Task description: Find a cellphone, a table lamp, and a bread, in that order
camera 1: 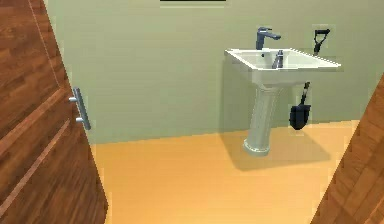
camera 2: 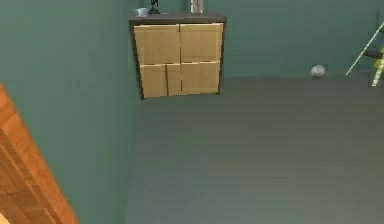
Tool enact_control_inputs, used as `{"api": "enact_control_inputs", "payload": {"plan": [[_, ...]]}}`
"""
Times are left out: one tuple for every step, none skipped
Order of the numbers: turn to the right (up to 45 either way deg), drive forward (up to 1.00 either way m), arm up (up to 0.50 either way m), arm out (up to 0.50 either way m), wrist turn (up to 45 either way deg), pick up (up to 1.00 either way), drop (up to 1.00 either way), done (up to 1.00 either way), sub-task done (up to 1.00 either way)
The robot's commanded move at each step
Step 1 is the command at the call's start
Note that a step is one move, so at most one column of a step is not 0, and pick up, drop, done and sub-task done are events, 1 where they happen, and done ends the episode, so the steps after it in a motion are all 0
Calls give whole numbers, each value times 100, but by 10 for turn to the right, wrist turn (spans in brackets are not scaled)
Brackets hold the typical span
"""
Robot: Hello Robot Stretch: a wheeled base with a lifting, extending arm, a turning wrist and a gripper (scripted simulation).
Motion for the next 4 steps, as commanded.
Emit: {"api": "enact_control_inputs", "payload": {"plan": [[60, 0, 0, 0, 0, 0, 0, 0, 0], [0, 70, 0, 0, 0, 0, 0, 0, 0], [450, 0, 0, 0, 0, 0, 0, 0, 0], [180, 0, 0, 0, 0, 0, 0, 0, 0]]}}
